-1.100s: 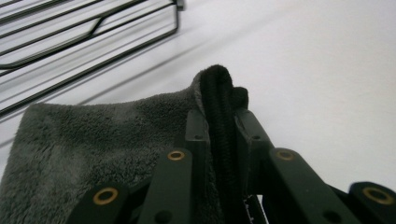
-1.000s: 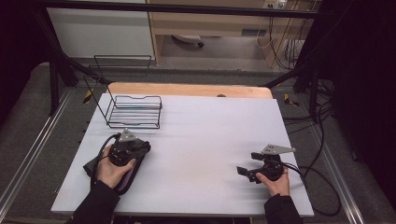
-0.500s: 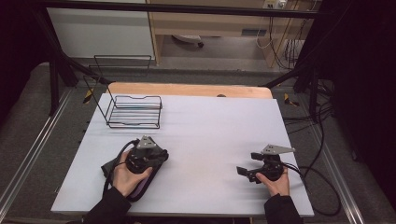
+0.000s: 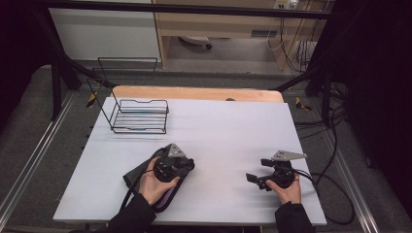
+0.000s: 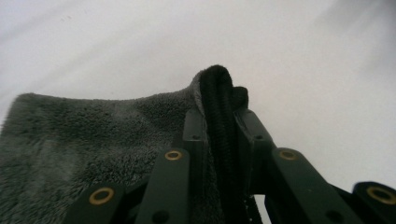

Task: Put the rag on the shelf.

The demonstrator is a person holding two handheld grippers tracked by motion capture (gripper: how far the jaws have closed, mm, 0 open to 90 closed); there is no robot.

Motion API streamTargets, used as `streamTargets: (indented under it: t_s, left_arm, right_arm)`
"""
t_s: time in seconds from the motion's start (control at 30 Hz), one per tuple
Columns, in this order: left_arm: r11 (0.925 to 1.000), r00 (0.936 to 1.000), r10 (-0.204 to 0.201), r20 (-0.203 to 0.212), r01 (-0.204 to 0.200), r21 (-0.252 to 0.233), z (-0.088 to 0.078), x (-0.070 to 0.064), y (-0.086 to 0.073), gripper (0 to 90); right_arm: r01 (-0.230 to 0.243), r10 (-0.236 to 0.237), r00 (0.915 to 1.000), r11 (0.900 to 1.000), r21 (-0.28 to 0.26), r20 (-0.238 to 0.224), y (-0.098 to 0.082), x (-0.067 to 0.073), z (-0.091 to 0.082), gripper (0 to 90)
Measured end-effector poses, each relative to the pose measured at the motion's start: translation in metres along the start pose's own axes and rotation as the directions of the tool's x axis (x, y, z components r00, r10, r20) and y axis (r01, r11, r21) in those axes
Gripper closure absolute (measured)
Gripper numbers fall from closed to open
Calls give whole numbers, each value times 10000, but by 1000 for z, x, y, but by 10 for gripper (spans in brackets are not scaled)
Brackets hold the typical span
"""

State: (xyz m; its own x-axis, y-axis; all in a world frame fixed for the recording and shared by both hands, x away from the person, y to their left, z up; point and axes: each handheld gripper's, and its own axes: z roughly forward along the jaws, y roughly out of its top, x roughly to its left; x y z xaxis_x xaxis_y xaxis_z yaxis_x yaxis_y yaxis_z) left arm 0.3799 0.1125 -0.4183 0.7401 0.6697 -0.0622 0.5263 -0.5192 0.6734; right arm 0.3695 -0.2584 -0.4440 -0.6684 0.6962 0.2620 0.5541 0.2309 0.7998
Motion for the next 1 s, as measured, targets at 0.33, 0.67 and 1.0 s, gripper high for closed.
streamTargets:
  t_s: [0.33, 0.67, 1.0]
  left_arm:
    - [9999, 9980, -5, 634, 12, -100, -11, 10, -3, 501]
    - [9965, 9968, -696, -404, 676, -494, -74, 69, -32, 380]
    - [9905, 9879, -1301, -840, 1332, 333, -88, 107, -82, 487]
  right_arm:
    - [179, -179, 9998, 9998, -51, 54, 3, 7, 4, 63]
    - [290, -280, 9989, 9993, -255, 383, 17, 38, 23, 151]
    - [551, -556, 9982, 9983, 202, 227, 43, 88, 73, 216]
